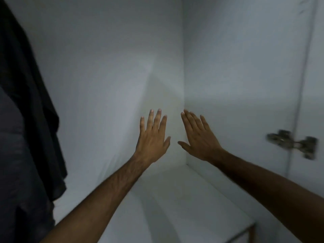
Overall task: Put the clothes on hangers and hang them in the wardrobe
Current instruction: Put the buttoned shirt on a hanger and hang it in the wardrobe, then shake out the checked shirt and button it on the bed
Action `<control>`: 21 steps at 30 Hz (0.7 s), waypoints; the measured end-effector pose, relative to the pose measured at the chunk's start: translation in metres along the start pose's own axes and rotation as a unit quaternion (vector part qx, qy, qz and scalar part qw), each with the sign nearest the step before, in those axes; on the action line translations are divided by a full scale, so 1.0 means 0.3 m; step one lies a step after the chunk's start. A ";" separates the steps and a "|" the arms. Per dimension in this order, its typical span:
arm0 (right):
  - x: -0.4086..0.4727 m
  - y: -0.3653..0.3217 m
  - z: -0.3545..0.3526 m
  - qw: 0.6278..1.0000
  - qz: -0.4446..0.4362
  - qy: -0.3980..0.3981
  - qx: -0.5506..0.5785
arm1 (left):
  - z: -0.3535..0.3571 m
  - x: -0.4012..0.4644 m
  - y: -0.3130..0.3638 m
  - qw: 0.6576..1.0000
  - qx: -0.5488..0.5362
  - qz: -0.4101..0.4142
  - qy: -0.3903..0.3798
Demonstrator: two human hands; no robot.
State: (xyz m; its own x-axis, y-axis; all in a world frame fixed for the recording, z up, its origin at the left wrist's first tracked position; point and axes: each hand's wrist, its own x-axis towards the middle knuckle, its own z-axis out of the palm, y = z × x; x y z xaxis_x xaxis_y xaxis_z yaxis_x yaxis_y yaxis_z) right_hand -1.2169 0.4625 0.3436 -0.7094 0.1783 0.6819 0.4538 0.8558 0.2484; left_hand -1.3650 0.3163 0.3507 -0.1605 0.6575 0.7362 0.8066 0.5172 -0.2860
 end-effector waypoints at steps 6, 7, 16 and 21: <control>-0.531 0.098 -0.110 0.991 0.064 -0.095 -0.066 | -0.004 -0.194 0.425 0.987 -0.126 0.095 -0.016; -0.607 0.111 -0.141 0.989 0.071 -0.105 -0.077 | -0.022 -0.226 0.495 0.983 -0.143 0.111 -0.018; -1.345 0.163 -0.465 0.961 0.192 -0.175 -0.098 | -0.259 -0.516 1.060 0.927 -0.275 0.253 -0.033; -1.761 0.108 -0.637 0.945 0.230 -0.212 -0.095 | -0.412 -0.782 1.320 0.889 -0.331 0.313 -0.044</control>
State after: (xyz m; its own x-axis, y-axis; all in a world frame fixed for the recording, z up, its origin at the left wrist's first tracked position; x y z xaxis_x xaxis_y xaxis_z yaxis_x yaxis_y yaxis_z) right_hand -0.7244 0.3031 0.1230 -0.5482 0.7230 0.4205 0.8265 0.5452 0.1402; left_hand -0.9376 0.2991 0.1405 0.4178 0.7585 0.5001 0.9067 -0.3828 -0.1769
